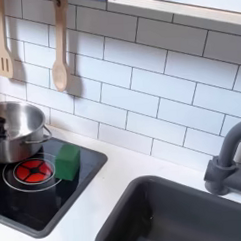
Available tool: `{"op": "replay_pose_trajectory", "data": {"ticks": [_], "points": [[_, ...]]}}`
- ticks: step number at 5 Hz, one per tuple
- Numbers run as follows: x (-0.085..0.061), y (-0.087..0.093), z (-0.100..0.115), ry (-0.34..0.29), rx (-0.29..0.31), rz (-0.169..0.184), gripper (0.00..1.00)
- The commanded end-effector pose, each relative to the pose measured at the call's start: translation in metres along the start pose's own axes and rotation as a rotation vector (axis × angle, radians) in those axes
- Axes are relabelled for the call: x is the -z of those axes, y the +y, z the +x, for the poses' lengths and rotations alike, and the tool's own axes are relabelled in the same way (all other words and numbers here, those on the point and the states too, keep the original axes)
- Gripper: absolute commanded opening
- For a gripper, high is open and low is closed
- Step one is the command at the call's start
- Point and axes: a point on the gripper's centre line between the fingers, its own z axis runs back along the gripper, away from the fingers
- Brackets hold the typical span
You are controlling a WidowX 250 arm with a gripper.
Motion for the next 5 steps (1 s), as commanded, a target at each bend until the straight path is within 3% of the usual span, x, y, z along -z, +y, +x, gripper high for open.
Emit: {"op": "replay_pose_trajectory", "data": {"ticks": [1,2,3,4,5], "points": [[-0.003,-0.004,-0.006,0.000,0.019,-0.009,0.00],[-0.013,-0.007,-0.012,-0.027,0.039,-0.004,0.00],[-0.001,-0.009,-0.020,0.005,0.050,-0.010,0.00],[-0.007,-0.008,-0.026,-0.011,0.053,-0.007,0.00],[-0.004,-0.010,-0.031,0.001,0.057,-0.015,0.00]]}}
